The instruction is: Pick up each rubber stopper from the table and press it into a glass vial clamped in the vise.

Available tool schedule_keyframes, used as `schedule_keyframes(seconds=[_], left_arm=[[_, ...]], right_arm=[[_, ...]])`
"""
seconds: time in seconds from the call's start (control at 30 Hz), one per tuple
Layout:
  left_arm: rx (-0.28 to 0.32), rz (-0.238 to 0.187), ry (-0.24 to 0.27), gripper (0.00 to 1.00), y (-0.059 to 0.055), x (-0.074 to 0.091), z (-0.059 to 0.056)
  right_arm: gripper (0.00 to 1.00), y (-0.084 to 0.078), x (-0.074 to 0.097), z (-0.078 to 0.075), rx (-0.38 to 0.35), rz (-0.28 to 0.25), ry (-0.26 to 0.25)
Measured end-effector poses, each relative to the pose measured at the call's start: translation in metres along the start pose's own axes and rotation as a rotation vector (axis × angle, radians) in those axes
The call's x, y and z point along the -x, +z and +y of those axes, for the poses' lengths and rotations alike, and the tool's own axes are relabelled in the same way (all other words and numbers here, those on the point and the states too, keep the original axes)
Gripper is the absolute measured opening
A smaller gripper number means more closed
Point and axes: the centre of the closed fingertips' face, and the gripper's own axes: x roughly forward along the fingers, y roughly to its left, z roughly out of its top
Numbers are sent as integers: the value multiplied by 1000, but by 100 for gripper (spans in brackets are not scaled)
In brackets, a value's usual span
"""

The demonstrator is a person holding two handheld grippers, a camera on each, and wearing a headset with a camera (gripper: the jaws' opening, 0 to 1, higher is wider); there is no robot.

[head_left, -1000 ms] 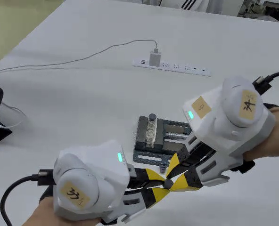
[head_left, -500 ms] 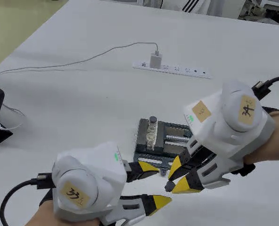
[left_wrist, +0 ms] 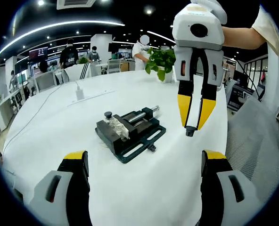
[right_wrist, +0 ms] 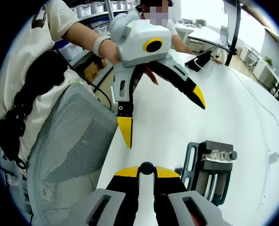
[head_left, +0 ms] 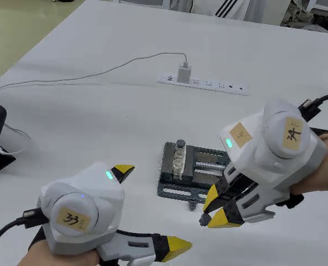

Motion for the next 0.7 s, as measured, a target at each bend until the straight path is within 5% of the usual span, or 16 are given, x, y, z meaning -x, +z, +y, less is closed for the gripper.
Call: schedule_keyframes(seconds=[0.37,0.7], left_arm=[[7,-13,30,99,-1,3,6],[18,-21,47,99,-2,6,11]], right_arm=[[6,-8,5,-18,16,25,-27],[6,-12,19,-55,96,88,-50]])
